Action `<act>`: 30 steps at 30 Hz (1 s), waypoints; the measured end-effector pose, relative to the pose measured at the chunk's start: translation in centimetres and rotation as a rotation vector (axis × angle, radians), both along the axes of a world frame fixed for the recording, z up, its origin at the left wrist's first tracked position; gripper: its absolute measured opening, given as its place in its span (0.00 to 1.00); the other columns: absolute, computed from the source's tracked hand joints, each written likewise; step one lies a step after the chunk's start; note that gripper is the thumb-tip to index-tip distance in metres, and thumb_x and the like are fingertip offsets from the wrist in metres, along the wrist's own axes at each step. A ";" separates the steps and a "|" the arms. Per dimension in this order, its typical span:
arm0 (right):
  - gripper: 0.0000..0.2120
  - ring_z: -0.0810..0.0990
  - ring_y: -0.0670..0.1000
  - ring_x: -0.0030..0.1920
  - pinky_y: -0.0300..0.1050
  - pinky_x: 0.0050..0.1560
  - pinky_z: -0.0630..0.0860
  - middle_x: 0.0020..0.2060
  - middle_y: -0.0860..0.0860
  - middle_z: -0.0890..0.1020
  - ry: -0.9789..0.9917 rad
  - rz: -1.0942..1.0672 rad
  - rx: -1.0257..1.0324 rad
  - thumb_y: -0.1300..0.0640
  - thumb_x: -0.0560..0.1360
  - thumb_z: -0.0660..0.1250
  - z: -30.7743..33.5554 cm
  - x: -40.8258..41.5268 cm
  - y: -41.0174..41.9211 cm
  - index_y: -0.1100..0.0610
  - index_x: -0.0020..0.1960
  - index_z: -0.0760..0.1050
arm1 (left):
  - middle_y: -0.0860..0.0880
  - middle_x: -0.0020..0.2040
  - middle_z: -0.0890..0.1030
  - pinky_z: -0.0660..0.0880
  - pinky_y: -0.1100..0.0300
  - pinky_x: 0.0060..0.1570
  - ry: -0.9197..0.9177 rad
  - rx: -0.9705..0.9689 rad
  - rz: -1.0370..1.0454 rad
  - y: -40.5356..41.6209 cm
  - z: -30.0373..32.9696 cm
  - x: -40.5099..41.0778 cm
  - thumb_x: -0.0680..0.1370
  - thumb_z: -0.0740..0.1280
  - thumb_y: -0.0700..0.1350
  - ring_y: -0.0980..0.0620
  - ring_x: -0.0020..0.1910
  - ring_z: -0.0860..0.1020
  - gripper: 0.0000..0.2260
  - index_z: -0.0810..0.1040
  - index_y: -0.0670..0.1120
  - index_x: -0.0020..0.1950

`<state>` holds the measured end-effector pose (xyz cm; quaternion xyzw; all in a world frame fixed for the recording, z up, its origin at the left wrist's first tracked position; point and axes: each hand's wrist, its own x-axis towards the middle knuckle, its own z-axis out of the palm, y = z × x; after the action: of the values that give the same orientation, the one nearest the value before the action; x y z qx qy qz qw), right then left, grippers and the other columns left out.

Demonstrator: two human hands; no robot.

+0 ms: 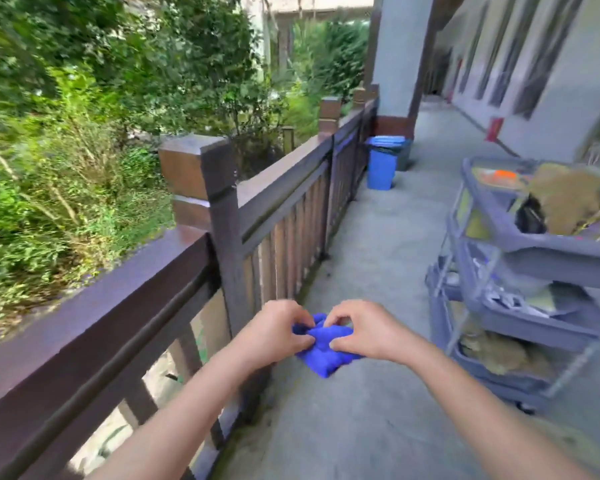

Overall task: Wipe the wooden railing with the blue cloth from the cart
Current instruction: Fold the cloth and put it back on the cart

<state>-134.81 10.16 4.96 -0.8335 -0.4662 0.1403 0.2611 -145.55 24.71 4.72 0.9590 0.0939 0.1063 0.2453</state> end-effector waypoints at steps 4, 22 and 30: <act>0.11 0.72 0.39 0.36 0.26 0.34 0.67 0.42 0.51 0.84 -0.020 -0.095 -0.036 0.61 0.63 0.70 1.6 6.5 3.1 0.53 0.44 0.82 | 0.43 0.47 0.83 0.68 0.65 0.43 0.016 -0.034 -0.079 4.1 1.2 7.7 0.69 0.71 0.43 0.49 0.46 0.79 0.10 0.82 0.44 0.49; 0.09 0.81 0.56 0.44 0.47 0.41 0.76 0.42 0.57 0.85 0.036 -0.298 -0.088 0.60 0.65 0.68 -0.6 35.1 6.4 0.53 0.45 0.81 | 0.49 0.41 0.81 0.71 0.67 0.41 0.109 -0.102 -0.295 9.0 -1.3 40.6 0.68 0.72 0.42 0.56 0.40 0.76 0.08 0.83 0.44 0.46; 0.09 0.78 0.53 0.36 0.43 0.32 0.70 0.40 0.55 0.85 0.015 -0.292 -0.079 0.61 0.64 0.66 0.8 53.3 7.5 0.52 0.42 0.80 | 0.45 0.44 0.83 0.76 0.59 0.44 0.140 0.018 -0.276 9.6 1.1 58.4 0.67 0.69 0.42 0.51 0.42 0.78 0.08 0.82 0.44 0.45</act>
<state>-81.55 17.70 5.73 -0.9010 -0.3322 0.1253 0.2493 -87.10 34.35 5.85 0.9700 -0.0232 0.0054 0.2419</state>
